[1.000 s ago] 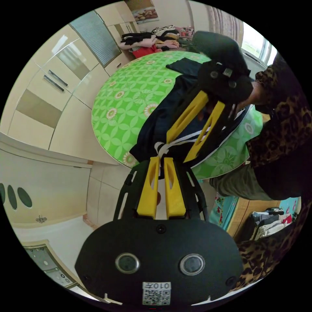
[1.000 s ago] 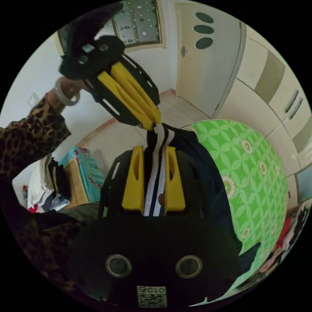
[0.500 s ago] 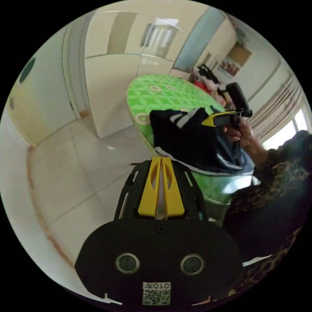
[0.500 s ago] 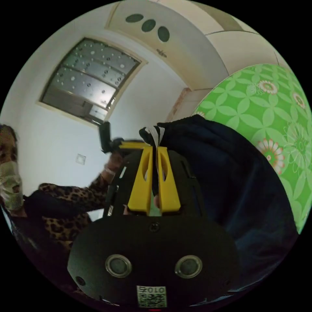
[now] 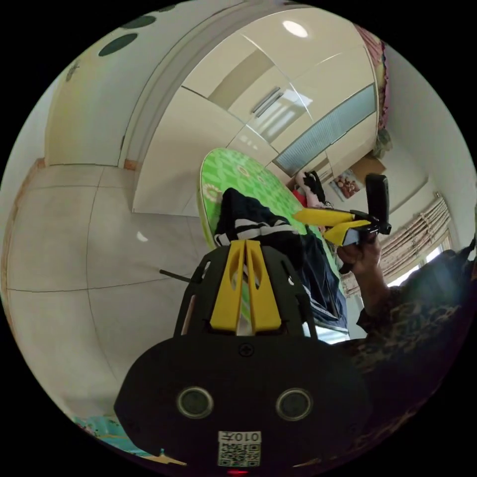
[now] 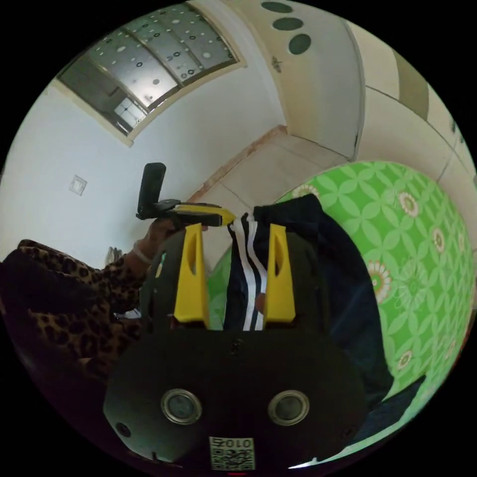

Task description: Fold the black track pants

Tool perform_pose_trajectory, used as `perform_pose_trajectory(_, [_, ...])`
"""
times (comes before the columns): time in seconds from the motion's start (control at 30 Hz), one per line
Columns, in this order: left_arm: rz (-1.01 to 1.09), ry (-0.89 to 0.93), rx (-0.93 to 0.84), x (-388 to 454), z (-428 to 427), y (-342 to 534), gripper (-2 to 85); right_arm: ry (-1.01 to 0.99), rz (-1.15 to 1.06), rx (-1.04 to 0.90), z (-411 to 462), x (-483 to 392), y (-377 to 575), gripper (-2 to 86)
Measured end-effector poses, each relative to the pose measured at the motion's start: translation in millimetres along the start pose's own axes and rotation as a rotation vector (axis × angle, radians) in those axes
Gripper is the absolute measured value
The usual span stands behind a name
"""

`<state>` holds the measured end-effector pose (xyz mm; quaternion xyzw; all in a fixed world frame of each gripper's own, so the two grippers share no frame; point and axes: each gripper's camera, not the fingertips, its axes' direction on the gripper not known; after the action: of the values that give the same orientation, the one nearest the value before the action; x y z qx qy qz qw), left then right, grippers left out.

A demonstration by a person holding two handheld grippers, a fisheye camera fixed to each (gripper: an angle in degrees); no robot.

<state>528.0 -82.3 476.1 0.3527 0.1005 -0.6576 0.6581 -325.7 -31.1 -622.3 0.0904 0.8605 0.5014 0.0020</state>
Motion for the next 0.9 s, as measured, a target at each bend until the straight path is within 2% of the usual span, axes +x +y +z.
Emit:
perform_pose_trajectory(0.13, [-0.027,0.045,-0.016,-11,4,5,-0.2,0.176,-0.117,-0.165,39,-31,-29,11.1])
perform_pose_trajectory(0.23, [-0.068,0.039,0.016,-20,4,10,-0.2,0.380,-0.127,-0.185,57,-37,-36,6.2])
perform_pose_trajectory(0.27, [-0.091,0.060,0.023,-26,5,12,-0.2,0.395,-0.114,-0.163,51,-33,-37,5.5])
perform_pose_trajectory(0.33, [-0.126,0.085,0.040,-35,5,16,-0.2,0.279,-0.012,-0.057,17,-12,-35,5.1])
perform_pose_trajectory(0.4, [-0.125,0.076,0.043,-37,4,17,-0.2,0.092,0.175,0.172,-34,25,-19,4.8])
perform_pose_trajectory(0.43, [-0.127,0.069,0.042,-38,5,16,-0.2,-0.024,0.288,0.349,-60,45,1,4.7])
perform_pose_trajectory(0.47, [-0.131,0.062,0.038,-39,6,15,-0.2,-0.053,0.286,0.379,-61,48,8,4.6])
perform_pose_trajectory(0.5, [-0.144,0.063,0.040,-41,9,14,-0.3,-0.028,0.254,0.315,-51,44,4,4.6])
perform_pose_trajectory(0.57, [-0.180,0.062,0.045,-47,14,13,-0.3,0.115,0.141,-0.105,27,21,-14,4.5])
perform_pose_trajectory(0.6, [-0.208,0.061,0.036,-52,17,13,-0.3,0.109,0.117,-0.162,41,17,-15,4.5])
perform_pose_trajectory(0.73, [-0.246,0.085,0.036,-62,23,17,-0.2,0.013,0.169,-0.211,59,31,-14,4.7])
perform_pose_trajectory(0.9, [-0.261,0.087,0.055,-64,26,18,-0.2,-0.118,0.243,-0.165,46,59,-14,4.7])
